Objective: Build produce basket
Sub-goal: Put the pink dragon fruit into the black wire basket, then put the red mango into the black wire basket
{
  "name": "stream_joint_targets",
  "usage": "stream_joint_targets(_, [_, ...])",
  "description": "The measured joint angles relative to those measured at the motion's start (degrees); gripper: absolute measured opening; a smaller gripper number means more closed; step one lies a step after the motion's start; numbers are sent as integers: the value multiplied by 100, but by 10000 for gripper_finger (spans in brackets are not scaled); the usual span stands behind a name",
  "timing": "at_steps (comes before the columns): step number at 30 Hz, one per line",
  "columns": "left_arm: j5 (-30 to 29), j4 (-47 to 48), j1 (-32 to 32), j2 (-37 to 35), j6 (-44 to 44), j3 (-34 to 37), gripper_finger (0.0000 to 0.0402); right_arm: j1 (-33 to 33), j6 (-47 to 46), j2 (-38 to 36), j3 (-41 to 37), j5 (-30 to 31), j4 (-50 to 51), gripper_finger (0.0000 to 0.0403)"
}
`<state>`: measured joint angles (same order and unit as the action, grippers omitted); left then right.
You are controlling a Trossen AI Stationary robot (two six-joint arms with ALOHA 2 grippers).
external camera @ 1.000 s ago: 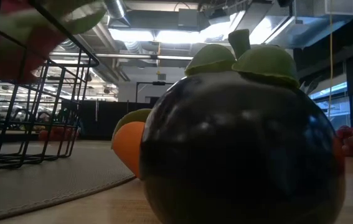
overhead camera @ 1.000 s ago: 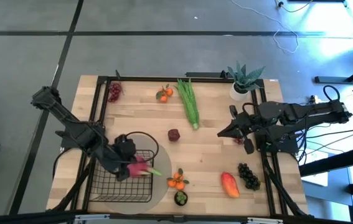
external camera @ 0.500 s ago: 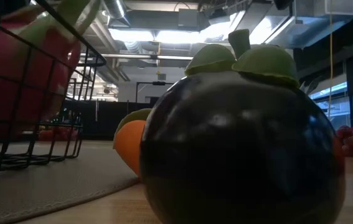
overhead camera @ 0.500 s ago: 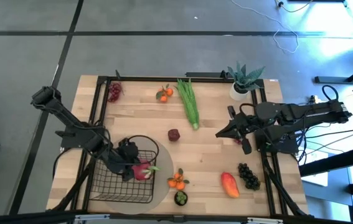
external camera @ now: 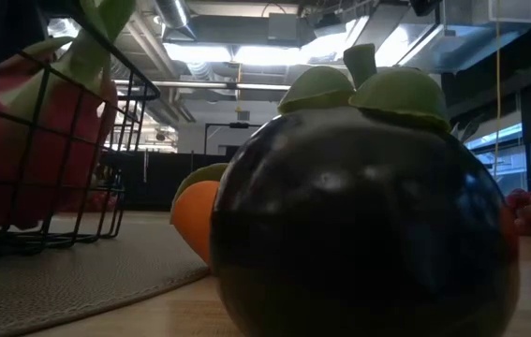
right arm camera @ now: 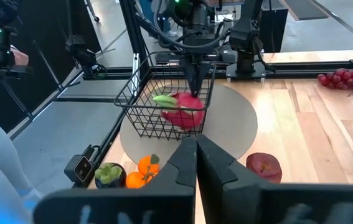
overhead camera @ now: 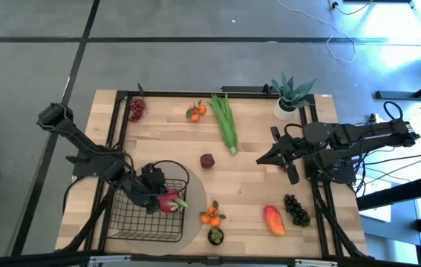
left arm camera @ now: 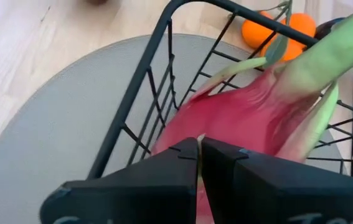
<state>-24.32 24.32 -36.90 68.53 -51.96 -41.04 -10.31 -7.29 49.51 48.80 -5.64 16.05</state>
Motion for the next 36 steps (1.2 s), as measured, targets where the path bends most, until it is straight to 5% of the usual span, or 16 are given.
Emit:
stream_joint_targets(11, [26, 59, 251, 0, 133, 7, 4, 0, 3, -2, -2, 2, 0, 0])
stream_joint_targets(22, [311, 53, 494, -1, 142, 13, 65, 0, 12, -2, -4, 1, 0, 0])
stream_joint_targets(36, [48, 72, 459, -1035, 226, 11, 65, 0, 456, -2, -4, 1, 7, 0])
